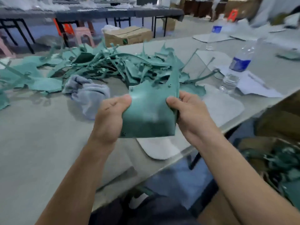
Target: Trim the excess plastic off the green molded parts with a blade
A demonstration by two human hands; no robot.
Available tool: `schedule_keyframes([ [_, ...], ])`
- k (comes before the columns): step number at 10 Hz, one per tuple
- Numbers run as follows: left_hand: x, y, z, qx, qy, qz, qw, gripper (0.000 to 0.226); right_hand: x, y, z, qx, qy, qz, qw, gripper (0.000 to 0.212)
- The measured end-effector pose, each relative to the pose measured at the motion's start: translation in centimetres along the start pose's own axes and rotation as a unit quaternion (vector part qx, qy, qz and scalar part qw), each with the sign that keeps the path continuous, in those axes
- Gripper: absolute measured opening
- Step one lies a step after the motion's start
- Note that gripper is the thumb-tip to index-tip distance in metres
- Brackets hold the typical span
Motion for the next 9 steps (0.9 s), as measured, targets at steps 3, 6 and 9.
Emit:
schedule_keyframes([
  [3, -14.5, -3.7, 29.1, 0.007, -0.421, -0.066, 0.905, 0.063, -22.0, 4.7, -27.8, 0.135, 0.484, 0.057, 0.863, 0.02],
  [6, -32.5, -12.0, 39.7, 0.088, -0.641, -0.254, 0.719, 0.041, -44.3, 14.2, -39.8, 0.307, 0.706, 0.115, 0.628, 0.029],
  [9, -27.5, -12.7, 36.7, 0.109, -0.57, -0.204, 0.788, 0.032, -41.5, 21.6, -41.0, 0.272, 0.634, 0.236, 0.684, 0.04],
])
Point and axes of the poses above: each hand's wrist, its own x-axis towards the middle knuckle, its own z-axis out of the palm, y = z × x, the point moved 6 cm from there along x, towards the middle knuckle, and after that the axes turned 5 degrees about x, right-handed, at the moved point
